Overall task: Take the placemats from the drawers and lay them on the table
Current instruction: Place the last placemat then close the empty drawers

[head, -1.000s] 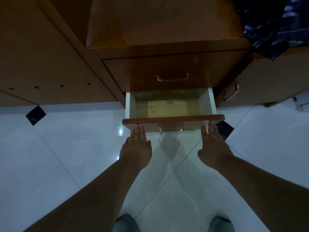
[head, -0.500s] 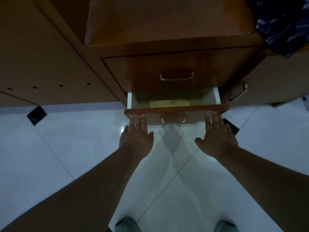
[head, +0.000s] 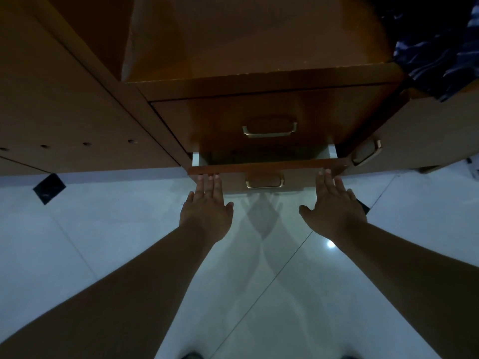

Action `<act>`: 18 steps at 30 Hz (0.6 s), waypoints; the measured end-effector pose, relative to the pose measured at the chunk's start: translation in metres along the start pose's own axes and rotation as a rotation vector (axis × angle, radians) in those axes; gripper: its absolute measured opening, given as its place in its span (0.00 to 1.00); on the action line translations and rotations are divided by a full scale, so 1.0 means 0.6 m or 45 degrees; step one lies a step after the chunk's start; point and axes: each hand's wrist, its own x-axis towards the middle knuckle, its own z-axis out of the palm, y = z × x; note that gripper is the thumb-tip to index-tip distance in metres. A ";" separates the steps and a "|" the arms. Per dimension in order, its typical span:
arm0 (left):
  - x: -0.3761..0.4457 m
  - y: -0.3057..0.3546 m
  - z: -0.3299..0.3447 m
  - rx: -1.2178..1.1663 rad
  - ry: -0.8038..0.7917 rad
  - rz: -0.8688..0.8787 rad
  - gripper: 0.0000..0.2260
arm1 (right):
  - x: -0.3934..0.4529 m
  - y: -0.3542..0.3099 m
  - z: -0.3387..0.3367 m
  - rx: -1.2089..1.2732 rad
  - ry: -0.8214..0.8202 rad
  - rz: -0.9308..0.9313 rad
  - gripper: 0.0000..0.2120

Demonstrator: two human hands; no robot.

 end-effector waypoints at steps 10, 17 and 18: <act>0.040 -0.002 -0.029 -0.001 -0.011 -0.024 0.33 | 0.036 -0.010 -0.031 0.013 -0.006 0.026 0.42; 0.050 -0.001 -0.033 -0.015 -0.048 -0.035 0.33 | 0.041 -0.025 -0.033 0.094 -0.025 0.065 0.44; 0.050 -0.001 -0.037 -0.028 -0.040 -0.033 0.33 | 0.040 -0.026 -0.039 0.096 -0.033 0.070 0.44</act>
